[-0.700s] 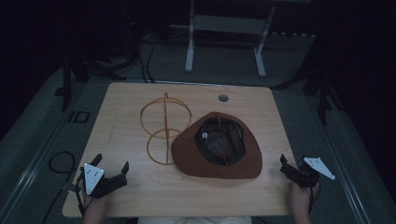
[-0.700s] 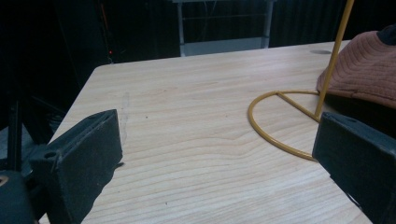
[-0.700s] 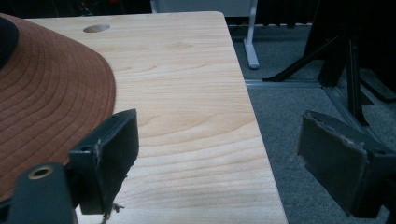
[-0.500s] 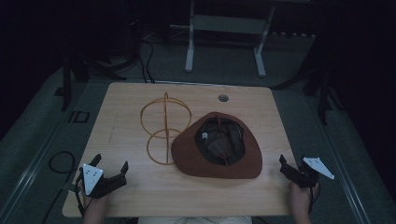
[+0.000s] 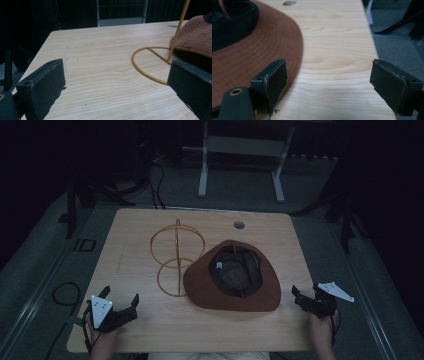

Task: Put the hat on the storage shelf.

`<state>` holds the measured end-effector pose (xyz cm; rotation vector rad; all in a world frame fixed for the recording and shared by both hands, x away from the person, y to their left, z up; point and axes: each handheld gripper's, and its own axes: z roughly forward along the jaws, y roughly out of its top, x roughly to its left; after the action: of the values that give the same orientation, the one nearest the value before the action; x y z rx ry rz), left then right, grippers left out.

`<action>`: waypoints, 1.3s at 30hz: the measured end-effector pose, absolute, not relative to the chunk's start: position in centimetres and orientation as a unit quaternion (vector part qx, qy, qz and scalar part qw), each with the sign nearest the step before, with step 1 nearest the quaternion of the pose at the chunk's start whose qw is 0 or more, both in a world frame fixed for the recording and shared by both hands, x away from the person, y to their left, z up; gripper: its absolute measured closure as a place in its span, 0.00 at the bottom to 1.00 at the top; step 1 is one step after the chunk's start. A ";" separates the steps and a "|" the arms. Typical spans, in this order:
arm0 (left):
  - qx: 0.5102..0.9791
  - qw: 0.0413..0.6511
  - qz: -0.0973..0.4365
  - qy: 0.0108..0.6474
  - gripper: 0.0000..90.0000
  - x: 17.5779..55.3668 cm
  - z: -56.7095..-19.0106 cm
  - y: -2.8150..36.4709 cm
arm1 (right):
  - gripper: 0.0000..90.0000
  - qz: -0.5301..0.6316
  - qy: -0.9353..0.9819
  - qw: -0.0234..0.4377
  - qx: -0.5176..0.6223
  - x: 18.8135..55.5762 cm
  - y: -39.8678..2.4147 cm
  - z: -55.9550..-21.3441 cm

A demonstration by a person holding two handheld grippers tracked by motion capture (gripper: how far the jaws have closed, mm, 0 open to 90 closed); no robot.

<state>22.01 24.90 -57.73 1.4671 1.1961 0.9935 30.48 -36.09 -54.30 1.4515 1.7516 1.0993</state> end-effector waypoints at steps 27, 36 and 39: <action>0.689 0.485 0.310 0.441 0.02 21.7 -57.0 22.1 | 0.14 0.430 0.733 0.277 0.448 34.5 -29.4 -46.8; 0.696 0.477 0.317 0.432 0.02 21.6 -57.0 21.7 | 0.14 0.419 0.770 0.239 0.418 36.7 -25.8 -47.0; 0.697 0.477 0.316 0.432 0.02 21.6 -57.0 21.7 | 0.15 0.404 0.783 0.237 0.409 37.6 -24.5 -47.6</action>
<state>21.58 21.67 -56.95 1.7035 1.0549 0.7729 37.64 -24.49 -47.59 1.1208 2.1476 1.1068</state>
